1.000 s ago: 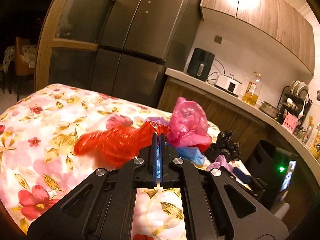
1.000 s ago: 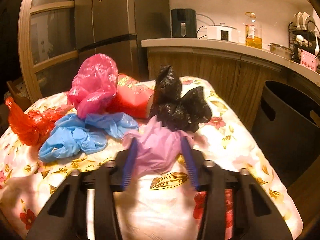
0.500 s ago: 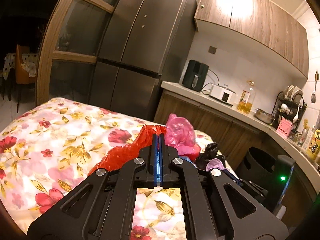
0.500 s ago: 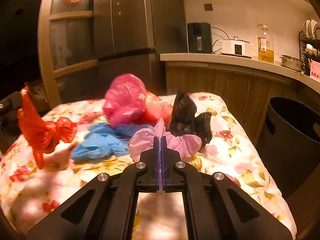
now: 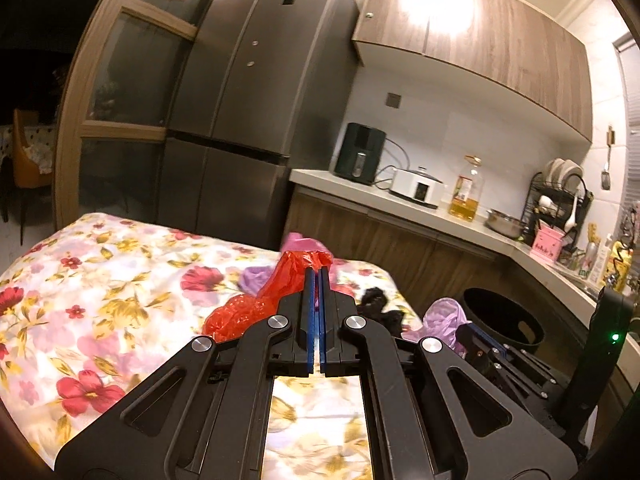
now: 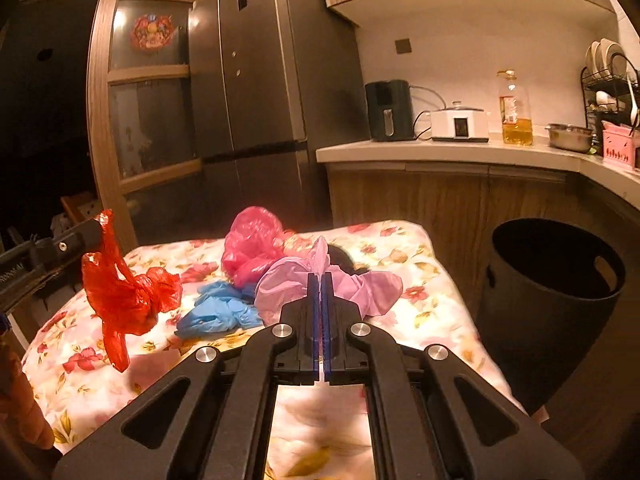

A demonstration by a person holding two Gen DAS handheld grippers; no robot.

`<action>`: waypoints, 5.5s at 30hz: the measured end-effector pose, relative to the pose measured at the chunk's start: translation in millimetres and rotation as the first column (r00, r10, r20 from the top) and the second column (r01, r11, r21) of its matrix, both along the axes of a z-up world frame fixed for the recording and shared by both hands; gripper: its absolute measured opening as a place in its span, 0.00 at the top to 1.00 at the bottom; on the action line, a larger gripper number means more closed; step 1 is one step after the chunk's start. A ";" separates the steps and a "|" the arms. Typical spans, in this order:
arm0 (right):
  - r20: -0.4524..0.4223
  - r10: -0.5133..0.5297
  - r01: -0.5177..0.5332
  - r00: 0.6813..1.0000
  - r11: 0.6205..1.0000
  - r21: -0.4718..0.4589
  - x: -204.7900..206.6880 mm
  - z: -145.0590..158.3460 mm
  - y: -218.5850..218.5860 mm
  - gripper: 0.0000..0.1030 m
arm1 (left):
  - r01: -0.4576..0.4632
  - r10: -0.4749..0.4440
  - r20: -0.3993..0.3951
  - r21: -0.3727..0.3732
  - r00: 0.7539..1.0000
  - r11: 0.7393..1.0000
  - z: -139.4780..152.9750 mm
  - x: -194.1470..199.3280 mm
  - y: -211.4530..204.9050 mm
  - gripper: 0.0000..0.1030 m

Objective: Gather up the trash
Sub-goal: 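Grasp the purple glove with the right tool while the left tool lifts the red bag, then carry the red bag and purple glove in both tools over the black bin, then open both tools to drop the red bag and purple glove into the bin, then move both open tools back over the remaining trash on the table, then grasp the blue glove with the left tool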

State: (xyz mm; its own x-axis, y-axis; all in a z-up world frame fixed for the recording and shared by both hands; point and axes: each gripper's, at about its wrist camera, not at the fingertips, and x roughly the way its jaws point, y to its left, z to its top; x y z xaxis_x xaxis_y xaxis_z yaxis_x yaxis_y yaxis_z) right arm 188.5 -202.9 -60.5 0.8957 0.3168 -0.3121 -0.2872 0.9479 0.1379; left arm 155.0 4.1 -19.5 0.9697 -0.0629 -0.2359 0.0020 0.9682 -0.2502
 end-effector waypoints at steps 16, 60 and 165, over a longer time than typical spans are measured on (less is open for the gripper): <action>0.047 -0.152 0.150 0.987 0.988 0.040 1.3 24.3 -76.2 0.98 | 0.241 -0.242 0.027 0.039 0.970 0.970 25.4 33.6 -99.1 1.00; 0.027 -0.455 0.452 0.890 0.889 0.079 61.6 30.1 -227.2 0.98 | 0.631 -0.636 0.106 0.079 0.764 0.771 59.6 145.2 -298.6 1.00; -0.006 -0.190 0.190 0.982 0.982 0.015 59.3 -8.9 -13.1 0.16 | -0.088 0.110 -0.380 0.075 0.918 0.993 -101.2 117.0 24.2 0.37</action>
State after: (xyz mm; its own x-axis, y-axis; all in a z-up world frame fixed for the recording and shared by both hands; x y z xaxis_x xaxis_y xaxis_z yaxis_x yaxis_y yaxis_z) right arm 247.9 -216.0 -69.4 0.9386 0.1460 -0.3127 -0.1017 0.9829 0.1537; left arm 272.0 28.3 -120.7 0.8052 0.0524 -0.5907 -0.1799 0.9708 -0.1590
